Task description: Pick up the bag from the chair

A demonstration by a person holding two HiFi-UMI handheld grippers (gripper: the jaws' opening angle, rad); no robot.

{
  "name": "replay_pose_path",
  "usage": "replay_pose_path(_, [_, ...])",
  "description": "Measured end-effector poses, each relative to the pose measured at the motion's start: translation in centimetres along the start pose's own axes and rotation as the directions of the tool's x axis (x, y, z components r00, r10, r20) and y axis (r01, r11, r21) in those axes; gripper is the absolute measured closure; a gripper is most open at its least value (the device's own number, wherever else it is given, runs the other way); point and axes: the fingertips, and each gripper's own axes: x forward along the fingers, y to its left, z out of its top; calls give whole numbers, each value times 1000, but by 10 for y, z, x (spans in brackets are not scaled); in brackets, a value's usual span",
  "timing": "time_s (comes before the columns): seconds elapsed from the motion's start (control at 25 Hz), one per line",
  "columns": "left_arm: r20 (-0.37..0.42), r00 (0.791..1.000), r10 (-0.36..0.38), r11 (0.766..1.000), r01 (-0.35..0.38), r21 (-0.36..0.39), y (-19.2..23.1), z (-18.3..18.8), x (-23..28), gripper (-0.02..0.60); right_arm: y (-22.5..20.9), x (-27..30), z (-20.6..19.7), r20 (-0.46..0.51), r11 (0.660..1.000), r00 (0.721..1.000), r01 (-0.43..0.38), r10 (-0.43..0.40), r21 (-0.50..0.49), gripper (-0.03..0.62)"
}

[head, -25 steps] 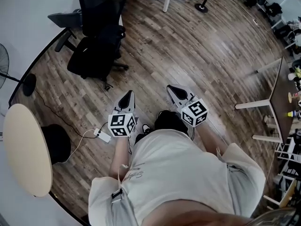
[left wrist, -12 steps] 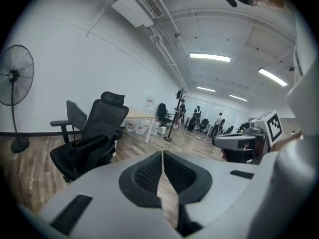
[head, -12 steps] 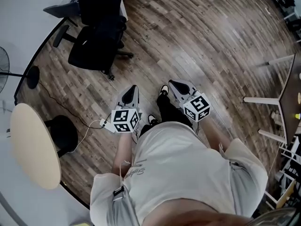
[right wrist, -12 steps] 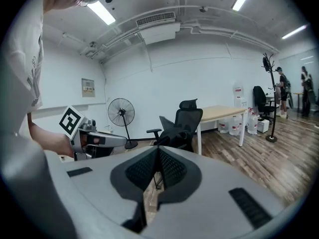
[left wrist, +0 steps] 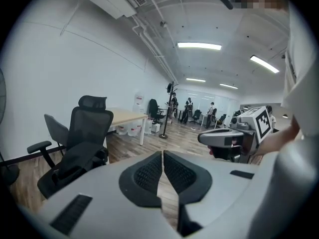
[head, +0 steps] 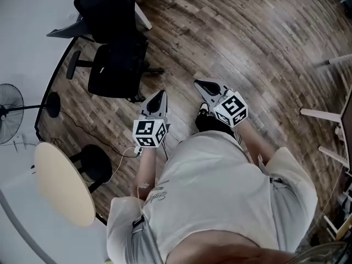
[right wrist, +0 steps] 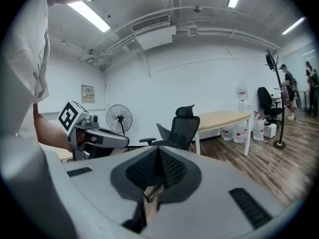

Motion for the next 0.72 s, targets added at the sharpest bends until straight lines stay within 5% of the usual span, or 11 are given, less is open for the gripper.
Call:
replay_pose_path(0.16, [2, 1000, 6, 998, -6, 66, 0, 26, 29, 560, -37, 16, 17, 19, 1000, 1000, -25, 25, 15, 599])
replay_pose_path(0.72, [-39, 999, -4, 1000, 4, -22, 50, 26, 91, 560, -68, 77, 0, -69, 993, 993, -91, 96, 79, 599])
